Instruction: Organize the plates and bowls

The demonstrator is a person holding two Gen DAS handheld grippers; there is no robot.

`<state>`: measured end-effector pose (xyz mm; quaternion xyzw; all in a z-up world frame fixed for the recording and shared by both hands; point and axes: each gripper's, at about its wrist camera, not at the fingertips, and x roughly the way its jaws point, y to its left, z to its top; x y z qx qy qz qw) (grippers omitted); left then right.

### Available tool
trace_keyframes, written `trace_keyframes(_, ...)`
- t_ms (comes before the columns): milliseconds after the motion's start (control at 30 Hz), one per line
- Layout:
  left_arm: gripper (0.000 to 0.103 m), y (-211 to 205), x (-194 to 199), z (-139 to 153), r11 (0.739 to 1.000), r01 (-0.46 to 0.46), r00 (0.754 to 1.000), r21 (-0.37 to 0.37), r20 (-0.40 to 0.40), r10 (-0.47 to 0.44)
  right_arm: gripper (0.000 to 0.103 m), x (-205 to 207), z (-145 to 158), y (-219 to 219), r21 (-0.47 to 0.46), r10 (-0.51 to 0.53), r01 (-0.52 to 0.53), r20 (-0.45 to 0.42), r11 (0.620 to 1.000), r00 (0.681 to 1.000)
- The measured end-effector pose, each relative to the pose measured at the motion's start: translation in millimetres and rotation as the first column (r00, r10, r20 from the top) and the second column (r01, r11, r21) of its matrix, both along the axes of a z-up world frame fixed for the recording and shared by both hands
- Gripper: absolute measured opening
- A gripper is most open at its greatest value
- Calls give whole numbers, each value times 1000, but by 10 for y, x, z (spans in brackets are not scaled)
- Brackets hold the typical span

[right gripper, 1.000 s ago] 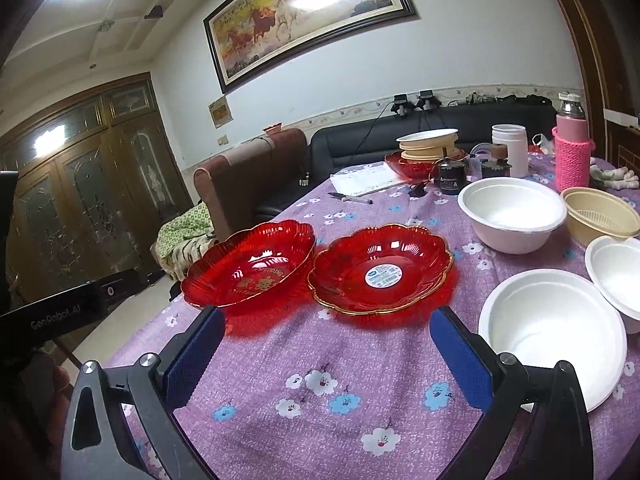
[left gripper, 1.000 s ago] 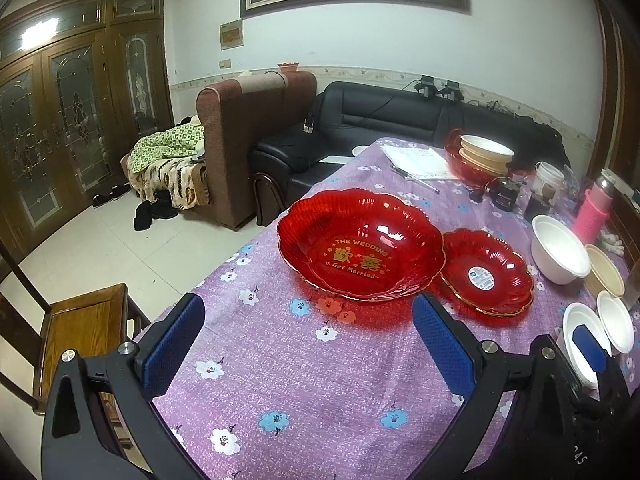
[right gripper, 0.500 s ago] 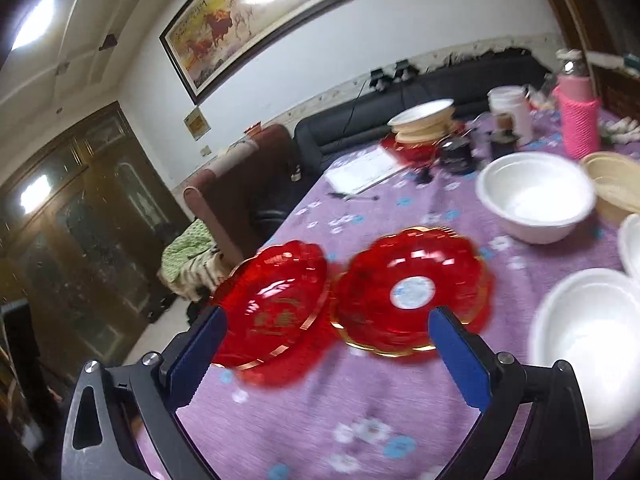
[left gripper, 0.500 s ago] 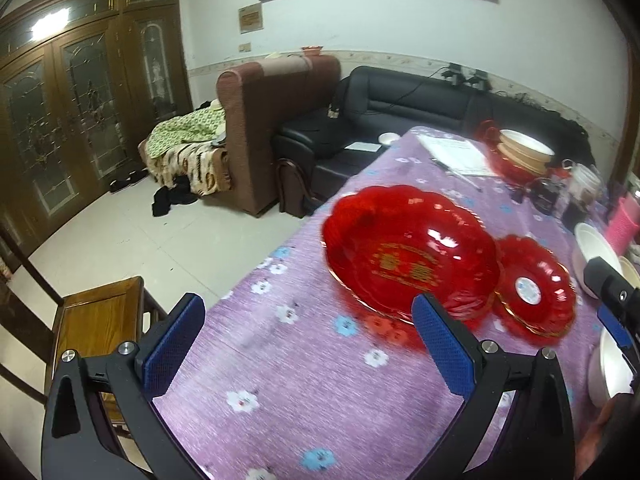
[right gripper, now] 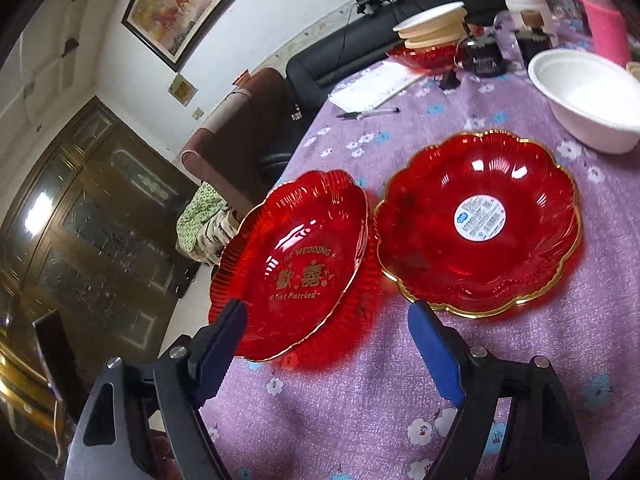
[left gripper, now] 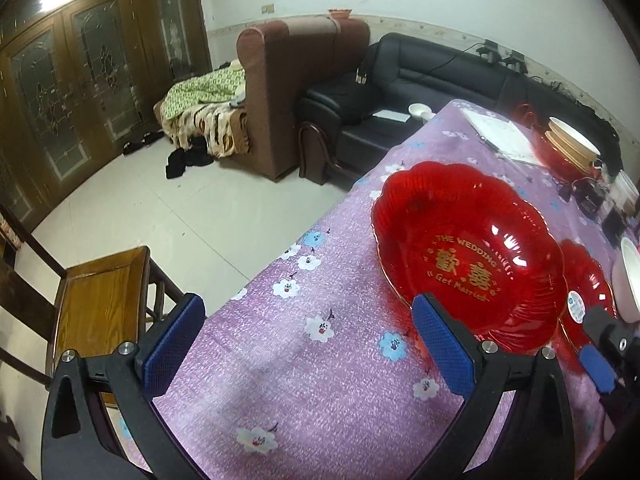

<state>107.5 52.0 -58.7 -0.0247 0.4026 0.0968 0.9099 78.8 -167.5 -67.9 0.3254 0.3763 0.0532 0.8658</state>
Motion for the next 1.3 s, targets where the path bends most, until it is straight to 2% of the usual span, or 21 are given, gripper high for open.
trace_keyframes(600, 103, -133, 360, -46, 1000, 8, 1000, -7, -21, -8, 83, 301, -150, 62, 132, 7, 5, -88, 991, 996)
trace_keyframes(967, 103, -154, 507, -144, 999, 11, 998, -32, -61, -13, 83, 426, -239, 85, 153, 15, 2, -114, 988, 993)
trace_keyframes(1133, 103, -168, 596, -238, 998, 11, 995, -56, -97, -16, 83, 488, -290, 100, 172, 23, 0, -129, 985, 991)
trace_keyframes(1300, 103, -169, 706, -412, 996, 7, 985, -89, -171, -22, 83, 583, -372, 124, 206, 36, -3, -158, 978, 987)
